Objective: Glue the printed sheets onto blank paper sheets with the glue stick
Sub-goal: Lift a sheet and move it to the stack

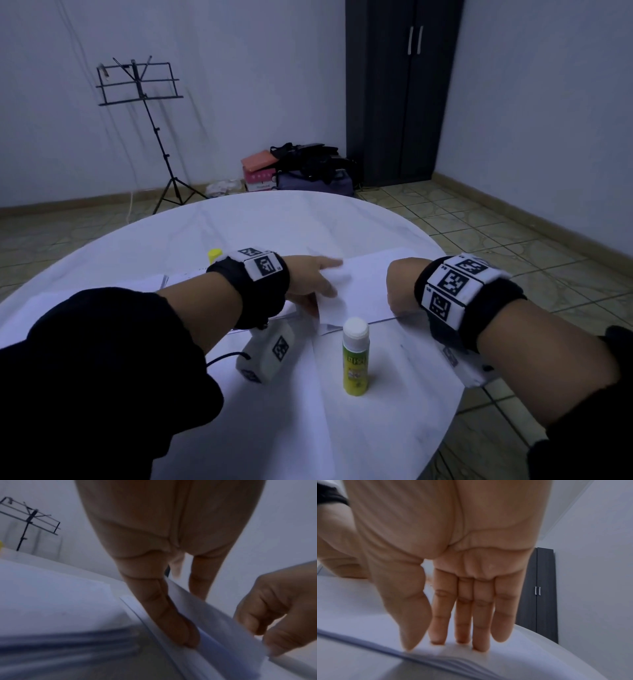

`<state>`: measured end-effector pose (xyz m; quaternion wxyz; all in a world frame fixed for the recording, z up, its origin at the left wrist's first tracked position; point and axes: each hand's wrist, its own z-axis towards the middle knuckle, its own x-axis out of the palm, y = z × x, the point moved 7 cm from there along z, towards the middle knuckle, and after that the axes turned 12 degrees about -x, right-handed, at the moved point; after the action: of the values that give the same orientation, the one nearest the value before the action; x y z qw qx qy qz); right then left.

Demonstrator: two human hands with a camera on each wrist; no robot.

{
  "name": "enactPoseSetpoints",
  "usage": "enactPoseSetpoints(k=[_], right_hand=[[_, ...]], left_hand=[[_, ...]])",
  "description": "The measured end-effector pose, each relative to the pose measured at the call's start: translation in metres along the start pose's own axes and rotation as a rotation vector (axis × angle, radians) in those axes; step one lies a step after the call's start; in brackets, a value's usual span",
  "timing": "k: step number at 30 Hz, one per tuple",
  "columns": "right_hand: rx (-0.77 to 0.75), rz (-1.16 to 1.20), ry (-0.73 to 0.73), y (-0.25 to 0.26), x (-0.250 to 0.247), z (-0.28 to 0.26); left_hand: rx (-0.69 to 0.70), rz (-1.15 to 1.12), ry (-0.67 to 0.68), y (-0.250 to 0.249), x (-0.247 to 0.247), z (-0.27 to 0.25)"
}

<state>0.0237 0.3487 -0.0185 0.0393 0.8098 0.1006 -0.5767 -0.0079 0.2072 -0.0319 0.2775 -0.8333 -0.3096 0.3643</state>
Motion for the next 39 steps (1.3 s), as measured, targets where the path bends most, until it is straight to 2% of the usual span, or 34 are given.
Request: enactPoseSetpoints(k=[2, 8, 12, 17, 21, 24, 28, 32, 37, 39], right_hand=[[0.021, -0.044, 0.066, 0.002, 0.002, -0.001], [-0.009, -0.029, 0.113, 0.009, 0.005, -0.003], [-0.070, 0.010, 0.051, 0.010, 0.003, -0.002], [-0.080, -0.162, -0.036, 0.012, 0.003, 0.004], [0.000, -0.201, -0.091, -0.002, 0.006, 0.003], [0.047, -0.196, -0.045, -0.017, 0.009, 0.003], [0.128, -0.110, -0.006, -0.032, 0.006, -0.004], [0.190, 0.056, -0.158, -0.043, -0.013, -0.015], [0.122, 0.302, -0.263, -0.026, -0.046, -0.036], [0.112, 0.394, -0.338, -0.016, -0.060, -0.051]], left_hand=[[-0.027, -0.038, 0.031, 0.006, 0.001, 0.003], [-0.047, -0.187, 0.070, 0.013, -0.011, 0.012], [-0.054, -0.193, 0.091, 0.015, -0.013, 0.012], [-0.053, -0.216, 0.109, 0.016, -0.014, 0.017], [-0.069, -0.206, 0.132, 0.018, -0.012, 0.018], [-0.057, -0.235, 0.132, 0.018, -0.015, 0.017], [-0.045, -0.297, 0.101, 0.023, -0.023, 0.015], [0.004, -0.339, 0.084, 0.025, -0.029, 0.010], [0.113, -0.367, 0.028, 0.021, -0.039, -0.012], [0.145, -0.354, -0.035, 0.022, -0.049, -0.024]])
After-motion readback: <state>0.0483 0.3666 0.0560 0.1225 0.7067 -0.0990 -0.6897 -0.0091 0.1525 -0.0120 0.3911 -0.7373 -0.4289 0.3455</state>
